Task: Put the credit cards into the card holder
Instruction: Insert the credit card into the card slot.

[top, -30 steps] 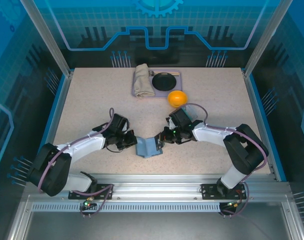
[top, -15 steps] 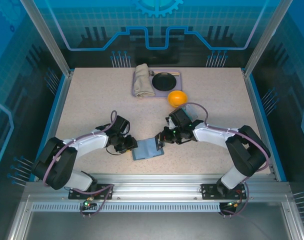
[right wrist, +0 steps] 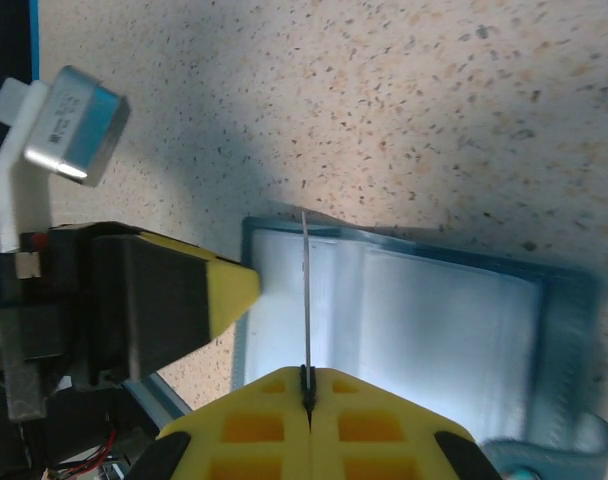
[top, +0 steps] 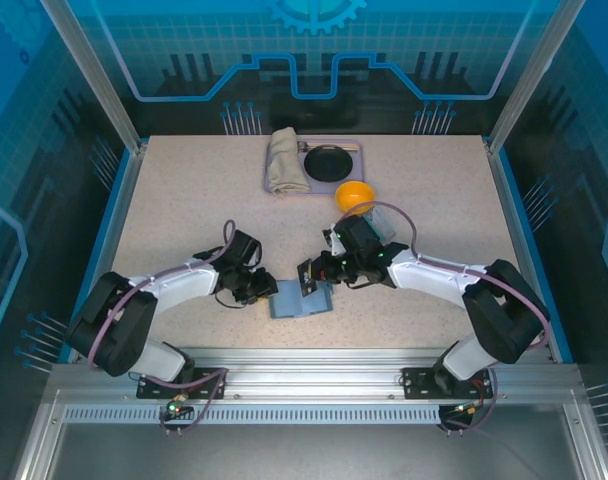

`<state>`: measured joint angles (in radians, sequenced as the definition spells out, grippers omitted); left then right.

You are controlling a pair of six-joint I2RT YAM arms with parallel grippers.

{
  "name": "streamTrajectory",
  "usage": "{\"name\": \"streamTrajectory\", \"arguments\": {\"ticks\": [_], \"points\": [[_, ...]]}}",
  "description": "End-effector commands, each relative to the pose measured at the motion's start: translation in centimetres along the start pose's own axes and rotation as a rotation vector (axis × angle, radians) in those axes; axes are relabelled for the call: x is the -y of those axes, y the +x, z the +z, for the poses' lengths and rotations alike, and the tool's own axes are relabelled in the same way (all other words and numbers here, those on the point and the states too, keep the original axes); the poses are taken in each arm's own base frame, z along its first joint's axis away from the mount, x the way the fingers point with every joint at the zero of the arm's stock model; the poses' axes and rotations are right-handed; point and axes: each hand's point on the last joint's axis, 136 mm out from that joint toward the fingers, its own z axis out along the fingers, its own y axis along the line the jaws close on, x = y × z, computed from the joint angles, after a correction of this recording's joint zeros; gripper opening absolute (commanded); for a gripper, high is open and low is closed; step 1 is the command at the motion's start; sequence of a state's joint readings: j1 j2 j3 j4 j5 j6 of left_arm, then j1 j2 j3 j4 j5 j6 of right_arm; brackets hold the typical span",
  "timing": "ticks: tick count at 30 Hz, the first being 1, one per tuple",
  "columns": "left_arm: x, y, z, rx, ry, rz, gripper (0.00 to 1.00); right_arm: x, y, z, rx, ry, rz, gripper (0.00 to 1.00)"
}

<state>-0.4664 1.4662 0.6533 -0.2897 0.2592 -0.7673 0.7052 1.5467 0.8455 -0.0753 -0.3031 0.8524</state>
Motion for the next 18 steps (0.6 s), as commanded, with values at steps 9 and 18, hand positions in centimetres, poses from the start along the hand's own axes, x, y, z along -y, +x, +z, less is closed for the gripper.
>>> {"name": "streamTrajectory", "arguments": {"ticks": [9,18], "points": [[2.9,0.3,1.0,-0.018,0.069,-0.029,0.4,3.0,2.8,2.3,-0.067,0.046,0.077,0.02],[1.5,1.5,-0.3,-0.009,0.049,-0.032,0.43,4.6,3.1,2.0,-0.059,0.093,0.087,0.03]]}}
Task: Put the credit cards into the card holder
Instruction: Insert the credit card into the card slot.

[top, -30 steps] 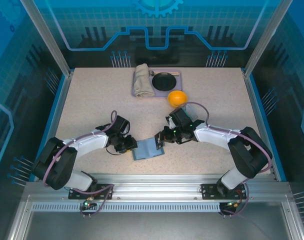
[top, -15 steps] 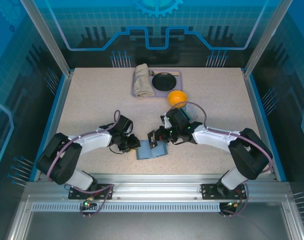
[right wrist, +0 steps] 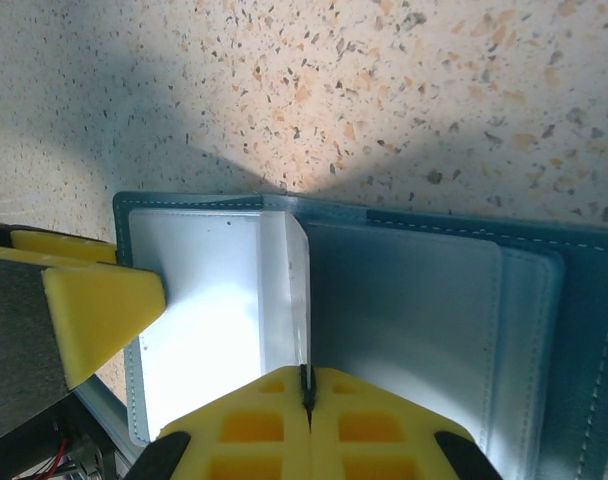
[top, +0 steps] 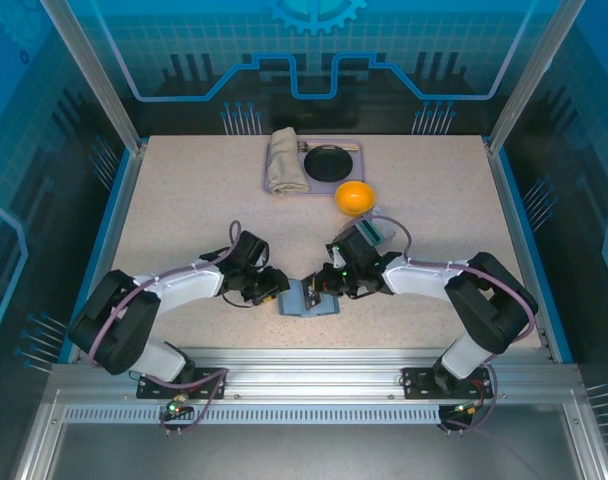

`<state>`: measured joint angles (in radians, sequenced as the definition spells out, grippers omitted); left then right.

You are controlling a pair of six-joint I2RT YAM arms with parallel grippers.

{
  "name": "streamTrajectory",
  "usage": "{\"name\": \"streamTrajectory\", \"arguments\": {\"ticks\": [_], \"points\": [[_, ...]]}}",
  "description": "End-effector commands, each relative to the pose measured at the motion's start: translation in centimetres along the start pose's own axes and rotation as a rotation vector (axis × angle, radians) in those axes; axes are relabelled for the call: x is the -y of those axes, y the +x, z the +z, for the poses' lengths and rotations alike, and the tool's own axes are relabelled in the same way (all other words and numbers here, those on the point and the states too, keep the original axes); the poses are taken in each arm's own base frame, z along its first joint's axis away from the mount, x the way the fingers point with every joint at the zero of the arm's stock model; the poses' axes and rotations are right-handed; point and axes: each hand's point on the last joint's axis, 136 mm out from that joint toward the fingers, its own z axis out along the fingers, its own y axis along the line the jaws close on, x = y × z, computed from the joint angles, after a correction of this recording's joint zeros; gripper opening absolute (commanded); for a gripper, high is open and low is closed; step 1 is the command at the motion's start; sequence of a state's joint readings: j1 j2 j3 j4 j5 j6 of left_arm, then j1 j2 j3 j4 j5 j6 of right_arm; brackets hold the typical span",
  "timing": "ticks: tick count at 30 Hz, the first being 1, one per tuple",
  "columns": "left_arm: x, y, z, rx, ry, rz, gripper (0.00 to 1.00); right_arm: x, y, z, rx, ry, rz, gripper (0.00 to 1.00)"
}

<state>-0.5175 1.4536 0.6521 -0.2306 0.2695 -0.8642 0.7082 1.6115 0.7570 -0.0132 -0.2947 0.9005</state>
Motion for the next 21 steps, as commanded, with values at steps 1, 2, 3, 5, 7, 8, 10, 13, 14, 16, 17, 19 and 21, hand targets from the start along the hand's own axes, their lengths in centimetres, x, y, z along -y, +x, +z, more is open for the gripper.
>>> {"name": "streamTrajectory", "arguments": {"ticks": [1,2,3,5,7,8,10,13,14,16,17,19,21], "points": [[-0.8,1.0,-0.5,-0.015,-0.016,-0.001,0.41,0.8,0.5,0.0,-0.004,0.026,0.008,0.03],[-0.8,1.1,-0.8,-0.013,-0.015,0.003,0.38,0.8,0.5,0.0,-0.005,0.026,0.009,0.03],[-1.0,1.2,-0.9,-0.01,-0.019,0.005,0.37,0.8,0.5,0.0,-0.005,0.024,0.009,0.03],[-1.1,1.2,-1.1,-0.005,-0.022,0.007,0.33,0.8,0.5,0.1,-0.006,0.025,0.01,0.03],[-1.1,1.3,-1.2,-0.003,-0.02,0.01,0.31,0.8,0.4,0.1,-0.006,0.026,0.011,0.03],[-1.2,1.3,-1.2,-0.005,-0.023,0.009,0.31,0.9,0.5,0.2,-0.007,0.027,0.011,0.03],[-1.4,1.3,-1.2,-0.003,-0.03,0.011,0.28,0.9,0.5,0.2,-0.009,0.028,0.013,0.03],[-1.3,1.3,-0.9,-0.009,-0.026,0.013,0.18,0.8,0.4,0.2,-0.008,0.026,0.014,0.03],[-1.4,1.3,-0.7,-0.013,-0.027,0.014,0.13,0.7,0.4,0.2,-0.007,0.022,0.014,0.03],[-1.7,1.3,-0.4,-0.02,-0.042,0.015,0.08,0.4,0.3,0.0,-0.004,0.012,0.013,0.03],[-1.8,1.3,-0.3,-0.021,-0.05,0.014,0.05,0.2,0.2,-0.1,0.002,0.005,0.013,0.03],[-2.4,1.3,0.1,-0.02,-0.072,0.007,0.03,-0.1,-0.1,-0.5,0.018,-0.011,0.015,0.03],[-2.8,1.2,0.5,-0.029,-0.091,0.001,0.0,-0.4,-0.4,-0.8,0.029,-0.033,0.017,0.03]]}}
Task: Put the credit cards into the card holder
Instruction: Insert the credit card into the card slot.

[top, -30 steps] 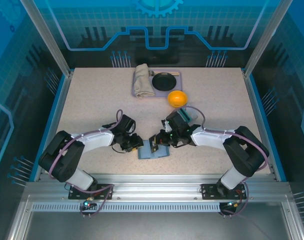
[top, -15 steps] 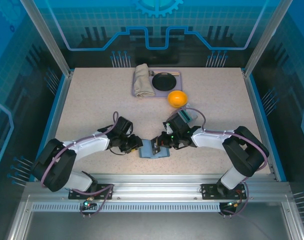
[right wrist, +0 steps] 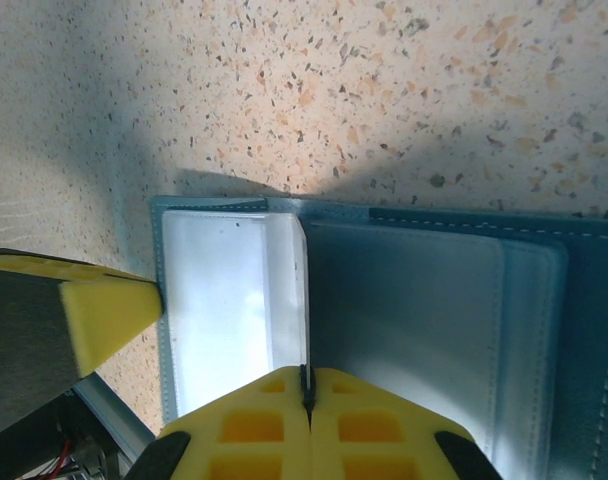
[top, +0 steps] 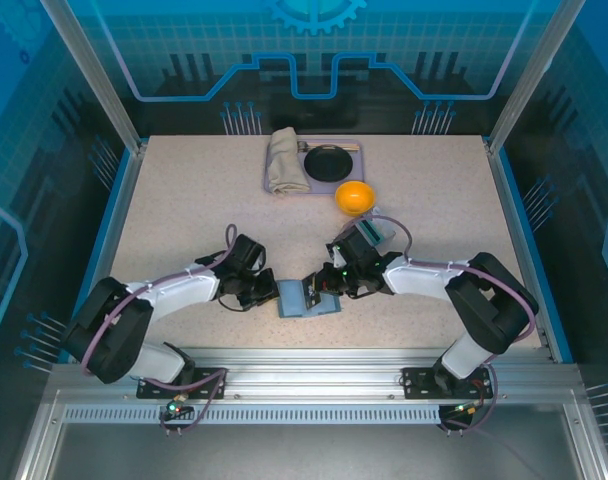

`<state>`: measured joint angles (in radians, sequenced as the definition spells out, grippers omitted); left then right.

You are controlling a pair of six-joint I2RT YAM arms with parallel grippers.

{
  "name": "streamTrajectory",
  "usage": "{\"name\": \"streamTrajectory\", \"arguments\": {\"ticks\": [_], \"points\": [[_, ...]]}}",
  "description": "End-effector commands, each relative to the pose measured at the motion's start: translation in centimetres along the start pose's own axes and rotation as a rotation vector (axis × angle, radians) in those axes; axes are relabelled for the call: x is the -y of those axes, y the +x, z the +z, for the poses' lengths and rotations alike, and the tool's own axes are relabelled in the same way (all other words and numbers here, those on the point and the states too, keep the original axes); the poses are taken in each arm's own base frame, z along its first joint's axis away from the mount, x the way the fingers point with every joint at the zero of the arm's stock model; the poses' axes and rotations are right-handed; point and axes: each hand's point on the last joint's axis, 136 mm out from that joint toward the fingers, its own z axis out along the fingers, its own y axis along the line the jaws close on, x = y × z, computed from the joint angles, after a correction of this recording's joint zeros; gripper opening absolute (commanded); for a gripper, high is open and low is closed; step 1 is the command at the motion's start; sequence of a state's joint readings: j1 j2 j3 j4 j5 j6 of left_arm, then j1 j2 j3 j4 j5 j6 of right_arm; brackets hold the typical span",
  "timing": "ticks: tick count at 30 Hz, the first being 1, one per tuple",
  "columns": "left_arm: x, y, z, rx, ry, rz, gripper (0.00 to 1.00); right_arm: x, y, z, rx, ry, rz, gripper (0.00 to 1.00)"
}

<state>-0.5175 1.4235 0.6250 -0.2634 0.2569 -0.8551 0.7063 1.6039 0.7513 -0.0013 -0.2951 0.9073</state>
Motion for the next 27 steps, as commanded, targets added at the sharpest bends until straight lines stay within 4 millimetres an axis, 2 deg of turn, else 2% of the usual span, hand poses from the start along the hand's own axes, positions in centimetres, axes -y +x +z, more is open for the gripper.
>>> {"name": "streamTrajectory", "arguments": {"ticks": [1,5,11,19,27], "points": [[-1.7,0.5,1.1,-0.026,-0.066,0.0,0.0,-0.3,-0.4,-0.7,0.027,-0.034,0.017,0.03],[-1.7,0.5,1.7,-0.032,-0.065,-0.014,0.0,-0.5,-0.2,-0.6,0.026,-0.074,0.031,0.03],[-1.7,0.3,1.7,-0.031,-0.073,-0.016,0.0,0.3,0.2,-0.1,0.021,-0.069,0.047,0.03],[-1.1,0.0,1.6,-0.023,-0.058,-0.018,0.0,-1.4,-0.3,-0.6,0.039,-0.136,0.029,0.03],[-0.5,-0.2,1.1,-0.01,-0.038,-0.02,0.0,-0.6,0.4,1.0,0.002,-0.121,0.055,0.02]]}}
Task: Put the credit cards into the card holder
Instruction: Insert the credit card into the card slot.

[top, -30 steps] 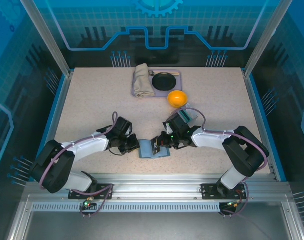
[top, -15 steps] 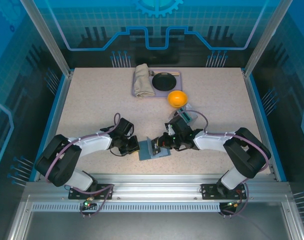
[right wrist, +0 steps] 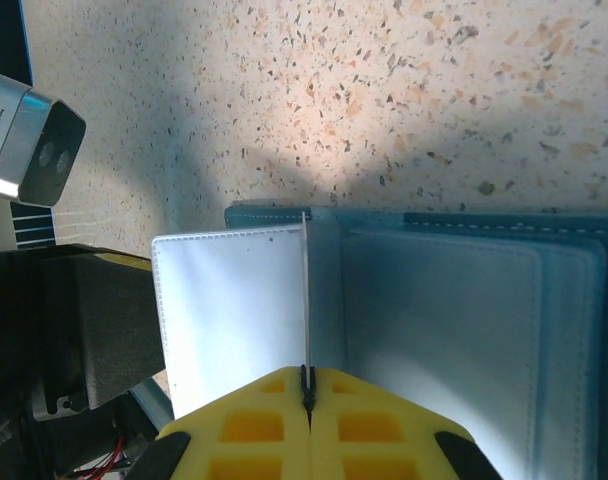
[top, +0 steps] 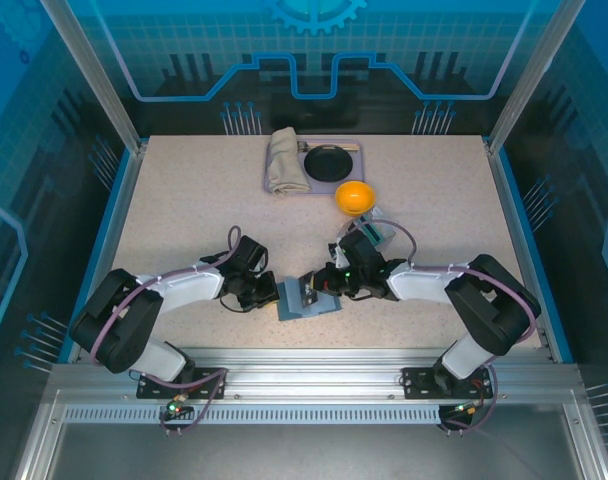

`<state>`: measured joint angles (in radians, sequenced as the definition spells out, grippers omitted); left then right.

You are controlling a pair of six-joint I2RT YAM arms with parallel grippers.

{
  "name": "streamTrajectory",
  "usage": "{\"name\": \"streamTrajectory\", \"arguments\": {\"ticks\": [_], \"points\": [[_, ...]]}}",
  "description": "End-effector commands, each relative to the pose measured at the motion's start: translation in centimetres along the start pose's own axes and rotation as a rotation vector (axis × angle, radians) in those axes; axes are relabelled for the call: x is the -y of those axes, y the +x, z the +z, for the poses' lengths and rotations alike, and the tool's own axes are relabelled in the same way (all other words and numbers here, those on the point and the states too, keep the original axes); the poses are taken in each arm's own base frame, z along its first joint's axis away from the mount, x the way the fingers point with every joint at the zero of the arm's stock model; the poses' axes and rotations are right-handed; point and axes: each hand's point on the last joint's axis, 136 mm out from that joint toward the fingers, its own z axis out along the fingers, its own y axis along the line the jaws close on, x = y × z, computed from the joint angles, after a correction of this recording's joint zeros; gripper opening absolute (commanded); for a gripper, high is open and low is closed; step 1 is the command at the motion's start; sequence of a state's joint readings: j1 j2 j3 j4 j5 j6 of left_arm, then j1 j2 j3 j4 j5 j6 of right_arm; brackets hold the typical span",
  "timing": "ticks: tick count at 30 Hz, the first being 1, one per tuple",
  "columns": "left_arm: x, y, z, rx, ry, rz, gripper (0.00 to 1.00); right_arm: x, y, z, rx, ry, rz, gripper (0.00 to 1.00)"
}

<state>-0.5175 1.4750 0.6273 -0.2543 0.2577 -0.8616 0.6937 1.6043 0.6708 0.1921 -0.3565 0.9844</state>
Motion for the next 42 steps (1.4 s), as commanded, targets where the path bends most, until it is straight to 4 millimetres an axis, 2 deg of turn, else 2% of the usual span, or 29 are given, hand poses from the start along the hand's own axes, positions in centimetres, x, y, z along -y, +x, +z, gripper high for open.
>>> {"name": "streamTrajectory", "arguments": {"ticks": [1,5,9,20,24,30,35,42], "points": [[0.4,-0.3,0.0,0.015,-0.005,0.0,0.0,0.6,0.7,1.0,-0.028,0.002,0.021,0.02],[0.5,-0.3,-0.2,0.018,-0.002,-0.002,0.0,1.7,1.2,1.6,-0.039,0.021,0.036,0.02],[0.4,-0.3,-0.3,0.024,-0.003,-0.008,0.0,1.8,1.6,2.0,-0.05,0.022,0.029,0.02],[0.3,-0.5,-0.3,0.034,-0.006,-0.026,0.0,1.9,2.7,1.1,-0.062,0.021,0.013,0.02],[0.4,-0.4,-0.2,0.03,-0.001,-0.031,0.0,1.4,2.5,1.2,-0.058,0.006,0.01,0.03],[0.7,-0.5,-0.2,0.032,0.014,-0.036,0.0,-0.4,2.3,2.8,-0.06,-0.044,0.013,0.04],[0.7,-0.5,-0.1,0.031,0.017,-0.043,0.0,-1.2,2.7,3.8,-0.085,-0.054,0.006,0.07],[0.4,-0.4,-0.2,0.033,0.006,-0.038,0.0,-0.2,2.5,2.3,-0.071,0.043,-0.023,0.2]]}}
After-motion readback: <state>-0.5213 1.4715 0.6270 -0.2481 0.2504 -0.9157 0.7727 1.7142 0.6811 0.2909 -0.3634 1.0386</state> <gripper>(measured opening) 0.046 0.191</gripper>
